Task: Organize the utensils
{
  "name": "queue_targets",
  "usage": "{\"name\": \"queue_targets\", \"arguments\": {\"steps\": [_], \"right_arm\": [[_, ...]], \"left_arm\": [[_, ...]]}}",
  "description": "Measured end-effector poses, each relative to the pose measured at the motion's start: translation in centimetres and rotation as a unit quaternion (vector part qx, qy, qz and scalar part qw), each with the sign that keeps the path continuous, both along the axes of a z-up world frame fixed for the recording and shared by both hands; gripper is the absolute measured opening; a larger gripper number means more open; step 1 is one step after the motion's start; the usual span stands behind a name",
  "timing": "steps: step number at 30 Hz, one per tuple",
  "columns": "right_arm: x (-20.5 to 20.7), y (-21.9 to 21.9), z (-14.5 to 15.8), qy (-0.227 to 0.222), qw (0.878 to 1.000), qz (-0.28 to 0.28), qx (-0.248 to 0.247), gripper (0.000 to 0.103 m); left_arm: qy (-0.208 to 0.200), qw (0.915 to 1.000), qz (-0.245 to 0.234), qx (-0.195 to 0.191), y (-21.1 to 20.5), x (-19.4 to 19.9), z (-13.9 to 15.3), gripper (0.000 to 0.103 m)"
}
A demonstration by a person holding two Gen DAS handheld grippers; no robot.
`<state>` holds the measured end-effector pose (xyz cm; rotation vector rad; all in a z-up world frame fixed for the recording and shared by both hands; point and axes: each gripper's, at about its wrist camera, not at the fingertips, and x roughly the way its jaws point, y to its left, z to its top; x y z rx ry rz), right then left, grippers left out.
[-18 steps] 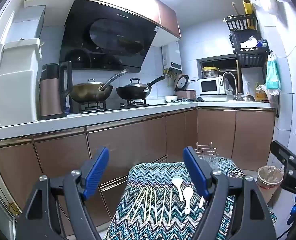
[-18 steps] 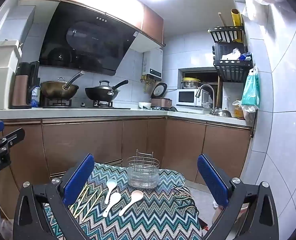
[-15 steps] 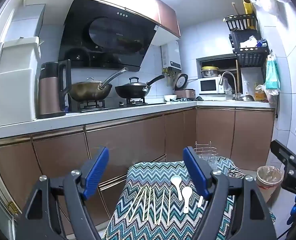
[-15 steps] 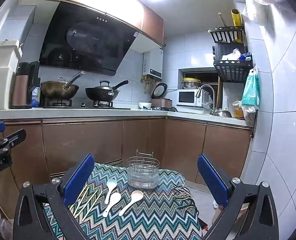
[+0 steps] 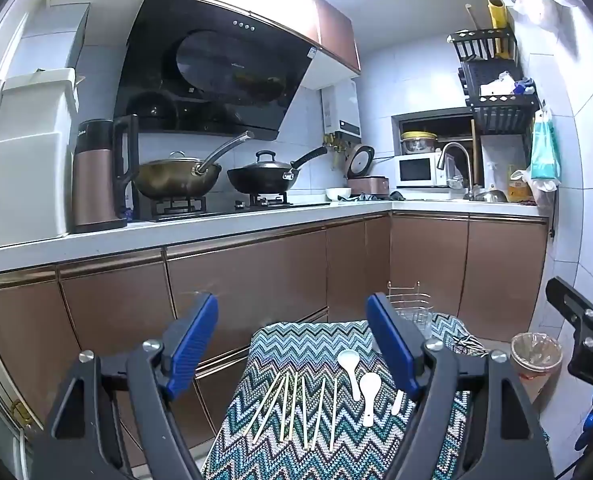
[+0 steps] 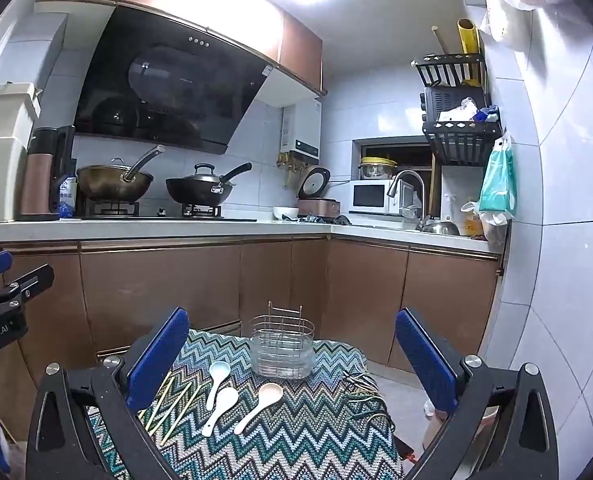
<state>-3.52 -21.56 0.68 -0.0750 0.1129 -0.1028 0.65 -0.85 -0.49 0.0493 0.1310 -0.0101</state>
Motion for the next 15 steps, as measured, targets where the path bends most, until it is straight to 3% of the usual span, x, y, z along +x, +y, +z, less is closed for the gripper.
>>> {"name": "queue_targets", "arguments": {"steps": [15], "right_arm": [[0.27,-0.25,-0.12,0.007,1.000,-0.016,0.001,0.103]], "left_arm": [[0.003,1.0000,0.002,-0.003,0.21,0.38,0.22,0.075]]}}
